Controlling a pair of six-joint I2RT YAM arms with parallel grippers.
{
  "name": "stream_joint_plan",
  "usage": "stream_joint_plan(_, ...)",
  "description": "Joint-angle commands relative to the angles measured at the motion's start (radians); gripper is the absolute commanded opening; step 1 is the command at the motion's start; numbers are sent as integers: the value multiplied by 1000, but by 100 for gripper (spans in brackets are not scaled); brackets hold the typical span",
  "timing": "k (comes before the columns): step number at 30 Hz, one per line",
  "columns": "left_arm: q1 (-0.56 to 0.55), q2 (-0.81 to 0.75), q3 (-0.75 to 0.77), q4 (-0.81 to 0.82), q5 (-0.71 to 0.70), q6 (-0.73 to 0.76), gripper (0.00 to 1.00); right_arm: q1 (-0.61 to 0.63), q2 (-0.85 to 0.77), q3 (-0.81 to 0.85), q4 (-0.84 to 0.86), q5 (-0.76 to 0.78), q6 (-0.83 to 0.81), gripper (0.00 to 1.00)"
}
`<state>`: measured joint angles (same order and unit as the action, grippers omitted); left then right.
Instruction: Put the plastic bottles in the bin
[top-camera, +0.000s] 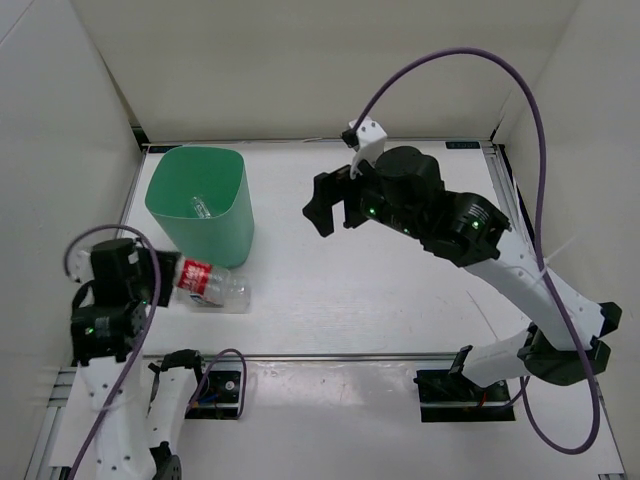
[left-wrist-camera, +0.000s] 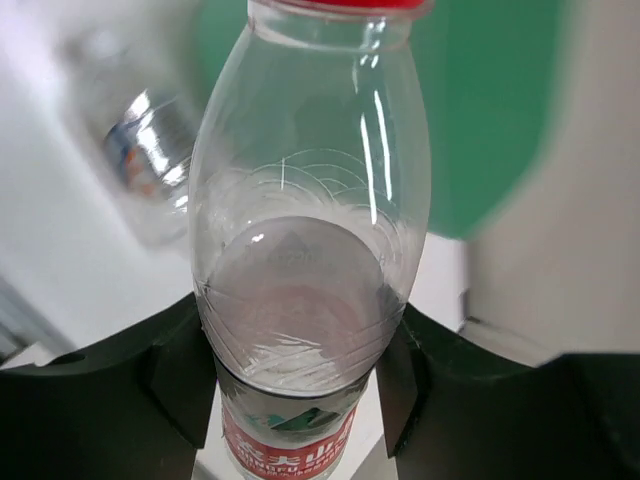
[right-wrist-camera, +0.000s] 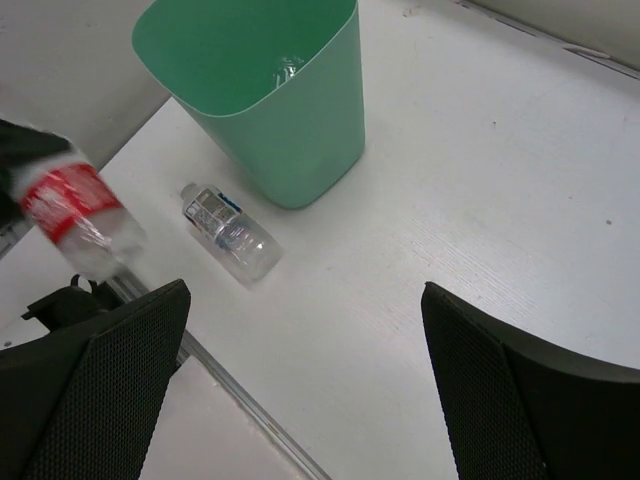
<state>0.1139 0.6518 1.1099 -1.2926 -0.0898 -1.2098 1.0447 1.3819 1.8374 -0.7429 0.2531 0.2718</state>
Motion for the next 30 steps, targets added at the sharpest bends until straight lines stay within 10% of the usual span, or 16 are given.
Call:
stream_joint_plan(1,-3,58,314,-64,-171,82,54,3,-35,-43,16,28,29,100)
stream_joint_plan(15,-17,482,496,469,-366,427,58,3,-21,3,-3,-46,38,100)
stream_joint_plan(18,-66,548,536,478,-366,475,71,3,-21,3,-12,-46,38,100)
stream_joint_plan(22,-117,478,536,507,-363,555,100,3,-21,3,-30,-55,27,100)
stream_joint_plan(30,-117,177,406,405,-343,524,100,-6,-40,-38,-39,-55,38,100)
